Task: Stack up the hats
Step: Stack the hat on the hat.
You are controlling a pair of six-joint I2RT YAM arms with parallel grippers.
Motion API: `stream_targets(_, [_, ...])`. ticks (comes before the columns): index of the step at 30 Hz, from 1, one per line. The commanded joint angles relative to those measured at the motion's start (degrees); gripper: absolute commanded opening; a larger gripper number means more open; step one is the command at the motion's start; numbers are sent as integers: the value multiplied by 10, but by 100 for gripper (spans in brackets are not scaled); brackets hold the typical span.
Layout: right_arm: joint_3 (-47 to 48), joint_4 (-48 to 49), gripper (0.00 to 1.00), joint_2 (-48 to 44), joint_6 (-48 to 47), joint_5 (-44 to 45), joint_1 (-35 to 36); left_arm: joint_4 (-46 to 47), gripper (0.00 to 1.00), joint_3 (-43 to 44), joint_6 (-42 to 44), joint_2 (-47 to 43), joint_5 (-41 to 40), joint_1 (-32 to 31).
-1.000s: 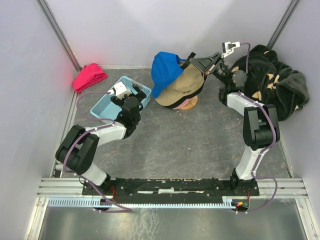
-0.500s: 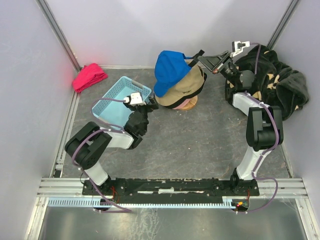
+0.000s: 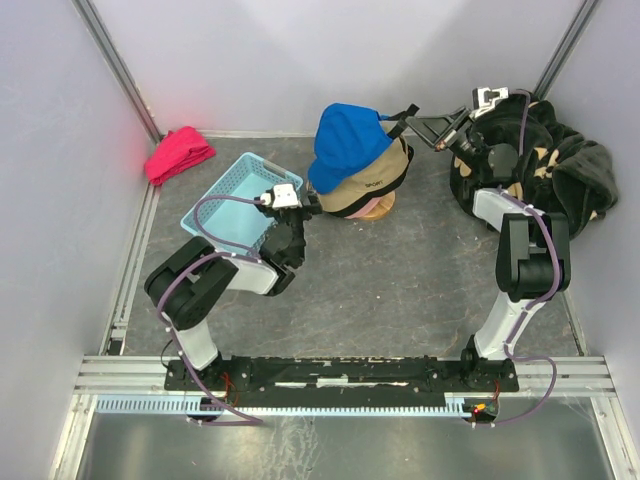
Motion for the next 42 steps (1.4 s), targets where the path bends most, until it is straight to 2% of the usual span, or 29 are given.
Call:
stream_targets(1, [-17, 56, 2, -10, 0, -9, -10, 51, 99, 46, 52, 8, -40, 0])
stream_targets(7, [-27, 56, 2, 1, -3, -11, -18, 36, 99, 81, 57, 8, -31, 12])
stream_targets(12, [-34, 50, 2, 7, -11, -13, -24, -14, 99, 96, -5, -3, 1, 44])
stream_targets(20, [-52, -47, 2, -7, -89, -11, -27, -35, 99, 119, -70, -2, 77, 89])
stream_targets(25, [-61, -98, 2, -9, -126, -10, -31, -42, 99, 145, -83, 15, 100, 98])
stream_targets(42, [-88, -135, 2, -2, -149, -17, -55, -82, 99, 215, -120, 60, 182, 114])
